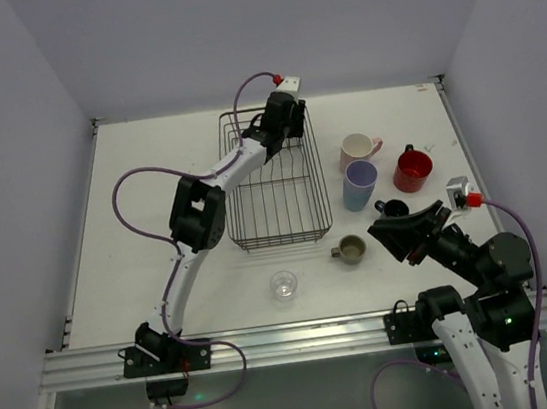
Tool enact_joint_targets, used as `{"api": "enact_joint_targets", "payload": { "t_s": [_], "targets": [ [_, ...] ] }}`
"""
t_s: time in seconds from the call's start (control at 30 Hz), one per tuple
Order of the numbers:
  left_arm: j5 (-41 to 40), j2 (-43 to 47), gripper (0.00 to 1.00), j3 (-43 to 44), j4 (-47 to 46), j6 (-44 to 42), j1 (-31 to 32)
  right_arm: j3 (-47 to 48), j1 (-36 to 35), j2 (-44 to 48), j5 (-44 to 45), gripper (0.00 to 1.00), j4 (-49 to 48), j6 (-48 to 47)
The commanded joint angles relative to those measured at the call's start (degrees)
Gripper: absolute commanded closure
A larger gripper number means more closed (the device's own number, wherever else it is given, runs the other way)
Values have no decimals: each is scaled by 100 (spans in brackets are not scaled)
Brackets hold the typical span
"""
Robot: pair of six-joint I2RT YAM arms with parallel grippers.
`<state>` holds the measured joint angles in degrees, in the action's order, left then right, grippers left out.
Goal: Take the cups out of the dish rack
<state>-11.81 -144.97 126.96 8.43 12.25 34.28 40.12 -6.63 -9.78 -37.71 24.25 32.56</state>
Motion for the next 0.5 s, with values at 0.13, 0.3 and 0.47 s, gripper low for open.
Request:
{"api": "enact_joint_targets", "payload": {
  "t_s": [0.13, 0.3, 0.47],
  "targets": [
    [-84, 407, 55, -171, -737, -205, -80, -189, 13, -217, -377, 67, -421, 365],
    [118, 934, 67, -522, -1150, -197, -80, -189, 13, -296, -298, 67, -474, 374],
    [398, 1769, 73, -1023, -1414, -188, -80, -302, 22, -472, -245, 67, -658, 400]
  ]
}}
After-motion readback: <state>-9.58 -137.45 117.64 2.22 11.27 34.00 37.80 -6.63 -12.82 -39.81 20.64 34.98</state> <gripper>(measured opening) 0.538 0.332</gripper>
